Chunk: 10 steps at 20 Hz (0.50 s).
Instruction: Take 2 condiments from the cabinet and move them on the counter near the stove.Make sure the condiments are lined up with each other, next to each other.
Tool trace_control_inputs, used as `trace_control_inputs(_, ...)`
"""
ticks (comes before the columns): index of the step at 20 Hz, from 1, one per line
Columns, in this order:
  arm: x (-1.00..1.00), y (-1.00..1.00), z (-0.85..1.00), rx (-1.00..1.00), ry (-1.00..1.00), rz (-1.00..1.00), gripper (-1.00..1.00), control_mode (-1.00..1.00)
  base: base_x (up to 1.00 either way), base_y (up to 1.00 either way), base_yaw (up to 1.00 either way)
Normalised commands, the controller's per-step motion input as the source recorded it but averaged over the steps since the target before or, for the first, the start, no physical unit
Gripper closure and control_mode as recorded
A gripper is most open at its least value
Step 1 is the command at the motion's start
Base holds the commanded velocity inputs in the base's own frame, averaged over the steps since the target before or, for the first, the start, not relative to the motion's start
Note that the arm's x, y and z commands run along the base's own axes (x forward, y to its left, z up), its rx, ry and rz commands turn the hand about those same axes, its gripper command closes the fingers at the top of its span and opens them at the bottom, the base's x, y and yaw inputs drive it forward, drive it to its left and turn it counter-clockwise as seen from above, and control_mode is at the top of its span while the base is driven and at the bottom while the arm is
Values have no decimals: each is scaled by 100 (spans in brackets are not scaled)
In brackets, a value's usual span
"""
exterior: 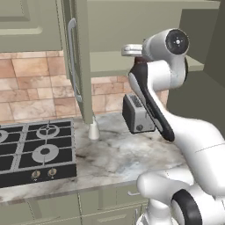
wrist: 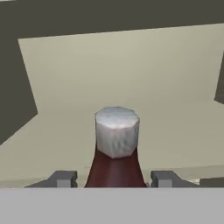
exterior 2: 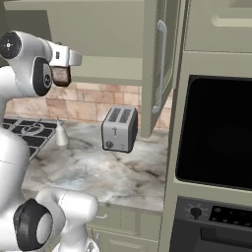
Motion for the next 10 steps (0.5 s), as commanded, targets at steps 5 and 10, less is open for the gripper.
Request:
trace_control_inputs(5, -91, 0, -54, 0, -5, 1, 100, -100, 0, 0, 0)
trace_control_inputs(10, -44, 7, -74, 0, -8, 1, 100, -100, 0, 0, 0)
